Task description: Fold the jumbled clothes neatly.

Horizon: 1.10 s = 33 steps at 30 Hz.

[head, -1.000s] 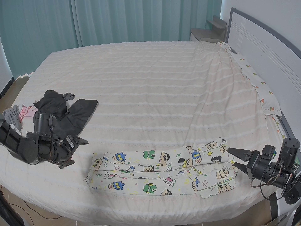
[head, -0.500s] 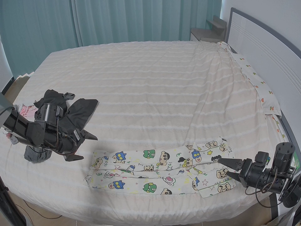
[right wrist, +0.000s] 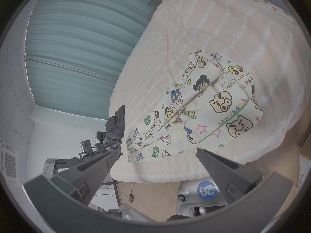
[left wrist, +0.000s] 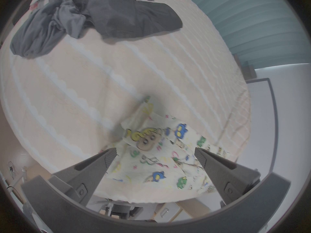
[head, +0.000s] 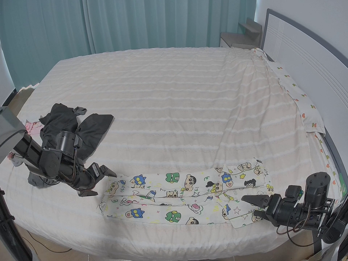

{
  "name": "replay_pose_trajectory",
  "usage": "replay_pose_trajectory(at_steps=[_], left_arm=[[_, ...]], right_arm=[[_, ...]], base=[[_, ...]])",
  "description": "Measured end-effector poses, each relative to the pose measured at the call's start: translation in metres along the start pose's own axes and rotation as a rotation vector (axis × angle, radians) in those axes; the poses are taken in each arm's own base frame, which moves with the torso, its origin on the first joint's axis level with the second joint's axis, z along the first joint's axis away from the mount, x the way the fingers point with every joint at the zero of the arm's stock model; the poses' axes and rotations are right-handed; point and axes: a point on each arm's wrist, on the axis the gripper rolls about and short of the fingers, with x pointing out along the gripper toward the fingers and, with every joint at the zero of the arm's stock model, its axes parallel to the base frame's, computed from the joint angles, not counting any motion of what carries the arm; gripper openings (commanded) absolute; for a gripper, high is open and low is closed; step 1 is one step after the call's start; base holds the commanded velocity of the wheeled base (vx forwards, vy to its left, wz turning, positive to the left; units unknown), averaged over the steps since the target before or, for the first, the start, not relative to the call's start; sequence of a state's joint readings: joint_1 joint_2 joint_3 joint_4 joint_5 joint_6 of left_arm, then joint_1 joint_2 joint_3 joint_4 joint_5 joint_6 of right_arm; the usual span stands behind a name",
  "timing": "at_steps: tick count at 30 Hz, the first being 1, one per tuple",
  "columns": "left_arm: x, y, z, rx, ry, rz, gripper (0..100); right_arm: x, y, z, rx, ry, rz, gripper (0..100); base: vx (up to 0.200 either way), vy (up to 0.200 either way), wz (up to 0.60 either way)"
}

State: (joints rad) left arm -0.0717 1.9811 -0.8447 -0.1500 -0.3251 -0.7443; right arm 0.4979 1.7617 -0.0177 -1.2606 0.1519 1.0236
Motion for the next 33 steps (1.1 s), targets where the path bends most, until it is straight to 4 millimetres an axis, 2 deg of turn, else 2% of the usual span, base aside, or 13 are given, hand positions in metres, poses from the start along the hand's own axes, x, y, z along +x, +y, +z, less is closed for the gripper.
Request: replay_pose_trajectory(at_steps=[5,11,20,21,33], left_arm=[[0.015,0.001,0.007,-0.007,-0.044,0.052,100],[0.035,-0.003,0.02,-0.051,-0.074,0.029,100],[0.059,-0.005,0.026,-0.075,-0.075,0.016,100],[0.062,-0.006,0.026,-0.073,-0.074,0.019,0],[0.069,-0.006,0.023,-0.067,-0.063,0.031,0]], right_arm=[[-0.002,0.004,-0.002,-0.014,-0.013,0.01,100],[-0.004,0.006,-0.002,-0.021,-0.02,0.022,100],[-0.005,0.007,-0.002,-0.023,-0.022,0.027,100],[-0.005,0.007,-0.002,-0.023,-0.023,0.028,100],[-0.005,0.008,-0.002,-0.024,-0.024,0.03,100]], base=[[0.0,0.0,0.0],[0.0,0.0,0.0],[0.0,0.0,0.0],[0.0,0.0,0.0],[0.0,0.0,0.0]])
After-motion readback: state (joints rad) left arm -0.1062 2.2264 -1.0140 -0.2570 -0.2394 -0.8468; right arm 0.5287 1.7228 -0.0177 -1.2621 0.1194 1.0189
